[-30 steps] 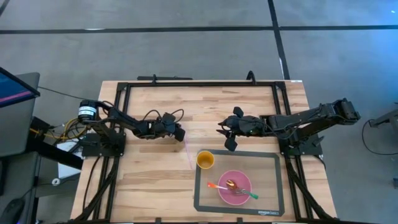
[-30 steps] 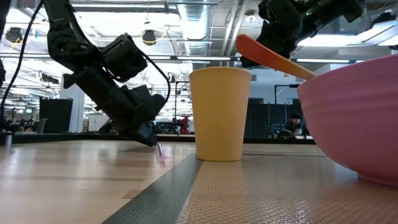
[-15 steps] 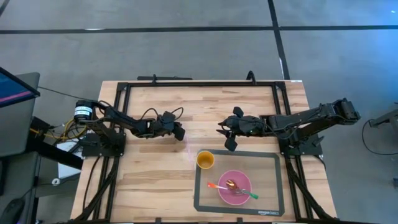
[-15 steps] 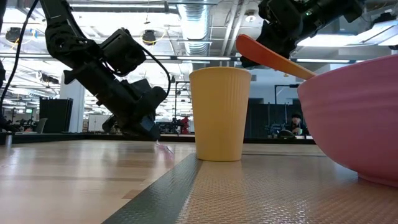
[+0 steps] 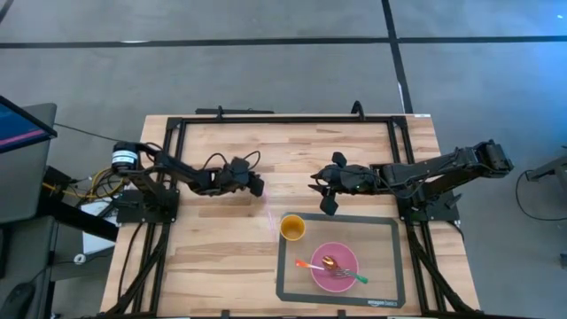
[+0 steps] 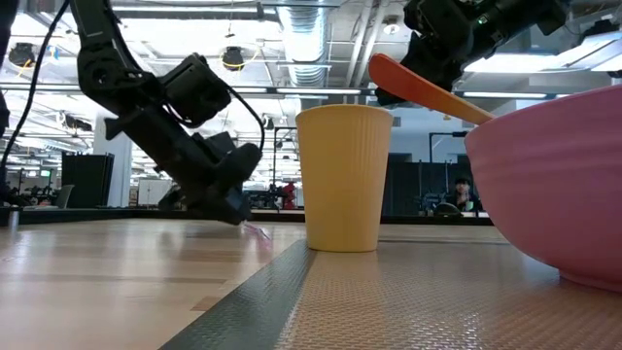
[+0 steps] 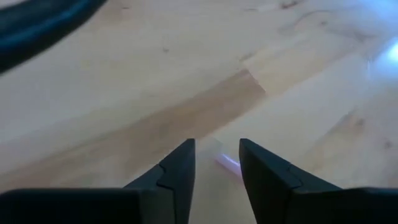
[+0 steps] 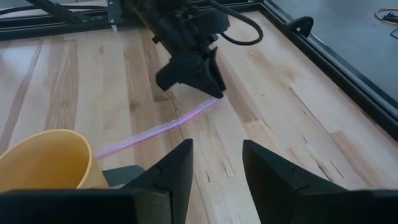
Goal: Pick & Place Utensil
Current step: Put the pink straw in the yellow cup
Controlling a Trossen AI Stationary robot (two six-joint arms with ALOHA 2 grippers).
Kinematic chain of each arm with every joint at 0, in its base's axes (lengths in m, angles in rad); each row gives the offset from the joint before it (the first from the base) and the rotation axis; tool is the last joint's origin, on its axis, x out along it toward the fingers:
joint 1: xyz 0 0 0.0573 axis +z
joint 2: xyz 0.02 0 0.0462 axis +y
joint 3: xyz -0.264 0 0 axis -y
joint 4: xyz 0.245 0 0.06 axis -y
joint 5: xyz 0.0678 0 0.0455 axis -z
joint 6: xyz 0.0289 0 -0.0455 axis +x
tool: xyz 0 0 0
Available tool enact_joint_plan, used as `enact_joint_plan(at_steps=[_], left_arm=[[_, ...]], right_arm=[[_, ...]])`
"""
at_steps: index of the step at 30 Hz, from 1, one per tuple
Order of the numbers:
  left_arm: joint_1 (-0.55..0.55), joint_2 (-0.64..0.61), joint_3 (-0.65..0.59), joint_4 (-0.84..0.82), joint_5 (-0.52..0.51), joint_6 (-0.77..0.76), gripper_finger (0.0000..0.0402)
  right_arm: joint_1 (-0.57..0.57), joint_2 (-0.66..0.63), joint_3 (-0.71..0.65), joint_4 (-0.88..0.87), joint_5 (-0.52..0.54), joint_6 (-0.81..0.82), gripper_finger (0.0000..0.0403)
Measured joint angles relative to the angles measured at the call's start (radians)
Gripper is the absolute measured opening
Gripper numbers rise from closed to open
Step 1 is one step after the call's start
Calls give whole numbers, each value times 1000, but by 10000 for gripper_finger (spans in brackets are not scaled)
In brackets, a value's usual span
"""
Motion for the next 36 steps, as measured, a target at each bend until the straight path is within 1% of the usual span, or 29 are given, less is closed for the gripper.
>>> enact_joint_plan(at_steps=[6, 9, 12, 14, 17, 21, 22, 30, 36], left_arm=[[28, 68, 1, 104, 42, 1, 131], [25, 113, 4, 148, 44, 4, 127], [25, 128, 4, 152, 47, 4, 118], [25, 126, 4, 148, 52, 11, 103], [25, 101, 3, 134, 61, 13, 70], [20, 59, -2, 112, 110, 69, 15], [19, 49, -2, 107, 116, 84, 9], [6, -56, -2, 125, 145, 181, 4], [-64, -204, -2, 130, 138, 285, 4]], right_arm=[[-19, 0, 0, 1, 0, 0, 136], [-30, 0, 0, 1, 0, 0, 136], [-39, 0, 0, -1, 0, 0, 134], [-39, 0, 0, -2, 0, 0, 133], [-39, 0, 0, -2, 0, 0, 133], [-39, 0, 0, -2, 0, 1, 135], [-39, 0, 0, -2, 0, 1, 134], [-38, 0, 0, -2, 0, 3, 134], [-38, 0, 0, -3, 0, 3, 131]])
